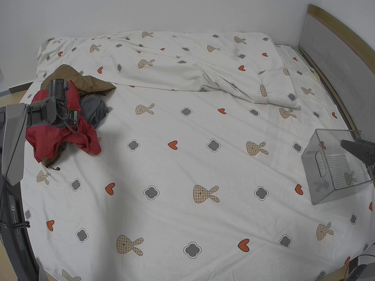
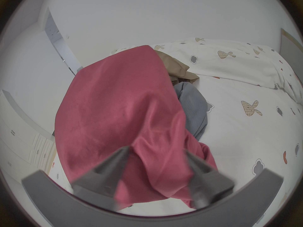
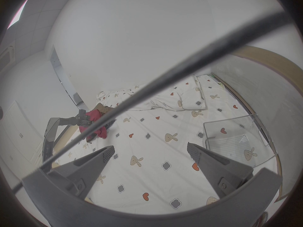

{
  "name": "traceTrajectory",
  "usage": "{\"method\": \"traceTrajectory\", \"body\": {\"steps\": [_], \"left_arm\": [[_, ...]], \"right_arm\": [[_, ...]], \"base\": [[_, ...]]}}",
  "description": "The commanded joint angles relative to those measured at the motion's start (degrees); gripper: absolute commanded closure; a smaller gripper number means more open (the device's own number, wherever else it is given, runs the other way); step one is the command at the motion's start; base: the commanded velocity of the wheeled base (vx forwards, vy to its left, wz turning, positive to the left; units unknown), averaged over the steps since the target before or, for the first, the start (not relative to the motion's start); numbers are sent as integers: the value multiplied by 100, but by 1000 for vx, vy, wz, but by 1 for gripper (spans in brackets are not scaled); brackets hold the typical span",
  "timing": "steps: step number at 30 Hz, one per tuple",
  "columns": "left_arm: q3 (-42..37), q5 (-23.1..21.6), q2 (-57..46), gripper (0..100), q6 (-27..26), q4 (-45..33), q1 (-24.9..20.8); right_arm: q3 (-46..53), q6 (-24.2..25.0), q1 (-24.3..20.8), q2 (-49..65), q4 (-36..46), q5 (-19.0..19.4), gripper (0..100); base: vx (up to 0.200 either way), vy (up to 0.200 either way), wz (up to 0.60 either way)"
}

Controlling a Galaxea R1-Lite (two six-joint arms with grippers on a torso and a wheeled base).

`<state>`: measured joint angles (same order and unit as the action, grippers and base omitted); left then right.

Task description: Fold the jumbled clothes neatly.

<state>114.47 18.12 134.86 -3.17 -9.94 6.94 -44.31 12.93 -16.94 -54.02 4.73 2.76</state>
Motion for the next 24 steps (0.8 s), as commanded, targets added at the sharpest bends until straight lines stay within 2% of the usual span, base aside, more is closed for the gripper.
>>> {"method": "traceTrajectory", "body": {"steps": [1,8,14,17,18,19,20,23,24], "left_arm": [[-48,-1,-83,100,18,0,9],[-619,-1,-953,100,176,0,-325],[-1489,-45,-2324,100,440,-175,-1054],[-1700,-54,-3107,100,660,-545,-1722],[-1700,-54,-3142,100,669,-562,-1748],[-1656,-62,-3458,100,774,-782,-2091],[-1656,-62,-3458,100,774,-782,-2091],[-1234,-62,-3985,100,879,-1309,-3023],[-1234,-62,-3985,100,879,-1309,-3023]], "right_arm": [[2,-1,-2,14,2,6,0],[-7,-1,-19,49,2,6,0],[-16,-1,-19,75,2,15,0],[-16,-1,-19,75,19,23,0],[-16,-1,-19,67,19,23,0],[-7,-1,-19,67,19,23,0],[-7,-1,-19,67,19,23,0],[2,-1,-19,67,19,32,0],[2,-1,-19,67,19,32,0]], "base": [[0,0,0],[0,0,0],[0,0,0],[0,0,0],[0,0,0],[0,0,0],[0,0,0],[0,0,0],[0,0,0]]}}
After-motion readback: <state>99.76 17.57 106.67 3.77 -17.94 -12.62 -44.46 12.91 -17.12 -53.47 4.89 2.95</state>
